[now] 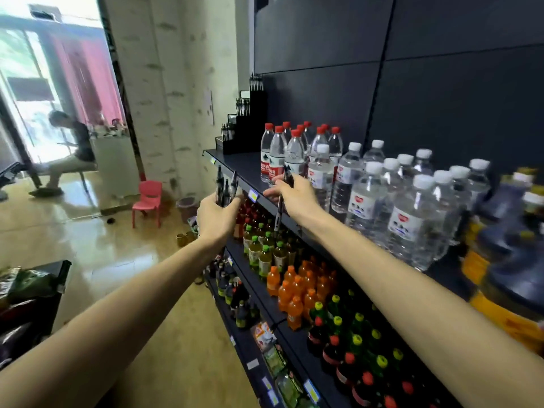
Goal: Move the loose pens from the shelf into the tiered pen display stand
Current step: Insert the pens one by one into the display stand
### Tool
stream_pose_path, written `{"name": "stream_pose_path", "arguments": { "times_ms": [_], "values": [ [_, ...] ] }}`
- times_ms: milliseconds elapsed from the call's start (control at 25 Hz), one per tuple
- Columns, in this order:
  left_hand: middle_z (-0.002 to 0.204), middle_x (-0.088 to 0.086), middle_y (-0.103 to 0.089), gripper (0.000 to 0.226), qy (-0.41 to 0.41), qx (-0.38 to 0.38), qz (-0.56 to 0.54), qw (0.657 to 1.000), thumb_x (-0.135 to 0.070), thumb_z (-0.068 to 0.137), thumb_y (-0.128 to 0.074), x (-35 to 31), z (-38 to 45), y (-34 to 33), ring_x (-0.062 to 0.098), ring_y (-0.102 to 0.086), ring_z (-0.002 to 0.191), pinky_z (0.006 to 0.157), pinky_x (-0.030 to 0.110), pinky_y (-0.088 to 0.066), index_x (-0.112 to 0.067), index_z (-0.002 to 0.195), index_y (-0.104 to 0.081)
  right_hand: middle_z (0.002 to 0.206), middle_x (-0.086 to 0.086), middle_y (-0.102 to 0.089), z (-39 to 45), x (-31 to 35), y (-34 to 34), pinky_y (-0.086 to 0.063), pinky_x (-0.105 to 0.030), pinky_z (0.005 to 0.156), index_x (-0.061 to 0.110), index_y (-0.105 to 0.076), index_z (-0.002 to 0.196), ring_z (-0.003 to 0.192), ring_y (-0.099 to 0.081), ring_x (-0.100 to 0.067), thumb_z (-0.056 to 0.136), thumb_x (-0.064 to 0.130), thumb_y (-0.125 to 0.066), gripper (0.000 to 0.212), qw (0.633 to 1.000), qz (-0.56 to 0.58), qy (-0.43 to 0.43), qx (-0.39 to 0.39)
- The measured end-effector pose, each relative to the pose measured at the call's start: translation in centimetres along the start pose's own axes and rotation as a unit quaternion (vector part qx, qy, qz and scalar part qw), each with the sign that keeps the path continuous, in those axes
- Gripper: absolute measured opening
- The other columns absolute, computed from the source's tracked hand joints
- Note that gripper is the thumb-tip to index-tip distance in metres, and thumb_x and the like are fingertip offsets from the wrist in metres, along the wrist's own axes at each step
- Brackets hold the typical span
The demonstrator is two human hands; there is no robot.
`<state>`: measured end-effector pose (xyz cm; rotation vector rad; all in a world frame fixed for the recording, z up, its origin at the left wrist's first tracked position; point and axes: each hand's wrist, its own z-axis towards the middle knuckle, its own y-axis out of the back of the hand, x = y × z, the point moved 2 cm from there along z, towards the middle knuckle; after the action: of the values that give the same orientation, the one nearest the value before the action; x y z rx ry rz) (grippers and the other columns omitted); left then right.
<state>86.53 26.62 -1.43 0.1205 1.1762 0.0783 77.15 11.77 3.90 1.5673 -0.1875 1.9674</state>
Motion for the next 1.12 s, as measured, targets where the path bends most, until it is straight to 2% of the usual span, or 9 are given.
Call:
{"name": "stream_pose_path", "arguments": {
  "times_ms": [40,80,160,280,320,400,720,880,1120],
  "values": [
    [0.059,-0.006,-0.056,0.033,0.005,-0.002,-0.001,1.0,-0.03,0.088,-0.074,0.8,2.3,-0.4,0.012,-0.047,0.06,0.062,0.032,-0.039,-0.015,0.064,-0.058,0.09,0.0,-0.073,2.1,-0.1,-0.9,-0.053,-0.014,0.088,0.005,-0.058,0.119,0.092,-0.068,-0.015,0.109,0.017,-0.044,0.022,1.0,-0.016,-0.003,0.0],
    [0.06,-0.005,-0.057,0.032,0.01,-0.006,-0.003,1.0,-0.031,0.088,-0.074,1.7,4.5,-0.7,0.013,-0.049,0.062,0.063,0.033,-0.041,-0.013,0.065,-0.06,0.088,0.004,-0.071,4.2,-0.3,-1.8,-0.045,0.0,0.07,0.003,-0.059,0.121,0.087,-0.066,-0.01,0.11,0.02,-0.042,0.026,0.999,-0.036,0.001,-0.003],
    [0.061,-0.003,-0.057,0.034,0.014,-0.01,-0.006,1.0,-0.032,0.088,-0.074,3.5,8.1,-1.1,0.015,-0.048,0.062,0.062,0.032,-0.04,-0.008,0.068,-0.061,0.079,0.013,-0.065,8.4,-1.3,-3.5,-0.035,-0.001,0.052,0.001,-0.062,0.122,0.069,-0.059,0.005,0.111,0.024,-0.038,0.035,0.998,-0.066,0.006,-0.012],
    [0.061,-0.004,-0.057,0.034,0.02,-0.01,-0.004,1.0,-0.03,0.09,-0.074,6.1,13.2,-1.7,0.013,-0.047,0.061,0.062,0.032,-0.039,-0.005,0.07,-0.063,0.088,0.012,-0.068,13.9,-2.5,-6.6,-0.036,-0.006,0.063,0.004,-0.055,0.123,0.073,-0.053,0.004,0.111,0.028,-0.037,0.032,0.995,-0.095,0.01,-0.009],
    [0.061,-0.005,-0.058,0.032,0.025,-0.011,-0.009,1.0,-0.03,0.09,-0.074,7.1,15.1,-2.0,0.012,-0.048,0.061,0.061,0.031,-0.039,-0.011,0.067,-0.063,0.093,0.009,-0.07,15.7,-2.9,-7.9,-0.04,-0.014,0.072,0.007,-0.053,0.122,0.077,-0.056,-0.002,0.111,0.028,-0.038,0.028,0.995,-0.095,0.014,-0.011],
    [0.062,-0.007,-0.06,0.031,0.031,-0.009,-0.021,0.999,-0.031,0.091,-0.074,9.0,19.4,-2.3,0.011,-0.05,0.06,0.061,0.031,-0.04,-0.02,0.065,-0.061,0.099,0.004,-0.074,19.7,-3.6,-10.6,-0.041,-0.028,0.078,0.011,-0.051,0.117,0.082,-0.061,-0.009,0.11,0.029,-0.04,0.022,0.995,-0.092,0.023,-0.021],
    [0.059,-0.001,-0.06,0.038,0.015,0.032,-0.03,0.999,-0.04,0.09,-0.075,15.7,39.8,-3.0,0.015,-0.051,0.057,0.054,0.03,-0.042,-0.015,0.066,-0.058,0.073,0.013,-0.072,37.0,-6.0,-20.4,-0.053,-0.039,0.085,0.013,-0.067,0.102,0.072,-0.06,-0.009,0.107,0.037,-0.043,0.034,0.985,-0.149,0.006,-0.089],
    [0.046,-0.001,-0.055,0.044,0.014,0.053,-0.022,0.998,-0.044,0.088,-0.075,18.1,49.6,-3.6,0.022,-0.054,0.044,0.057,0.039,-0.051,-0.017,0.062,-0.054,0.08,0.011,-0.077,44.9,-6.0,-23.0,-0.054,-0.042,0.087,0.021,-0.057,0.096,0.081,-0.067,-0.017,0.107,0.039,-0.043,0.025,0.977,-0.165,-0.02,-0.132],
    [0.047,0.0,-0.056,0.044,0.01,0.075,-0.05,0.996,-0.043,0.087,-0.077,22.3,61.3,-6.5,0.029,-0.057,0.052,0.066,0.047,-0.056,-0.02,0.057,-0.053,0.083,0.01,-0.077,55.6,-8.5,-25.7,-0.057,-0.046,0.088,0.027,-0.059,0.094,0.081,-0.07,-0.017,0.107,0.037,-0.046,0.021,0.972,-0.158,-0.043,-0.171]
  ]
}}
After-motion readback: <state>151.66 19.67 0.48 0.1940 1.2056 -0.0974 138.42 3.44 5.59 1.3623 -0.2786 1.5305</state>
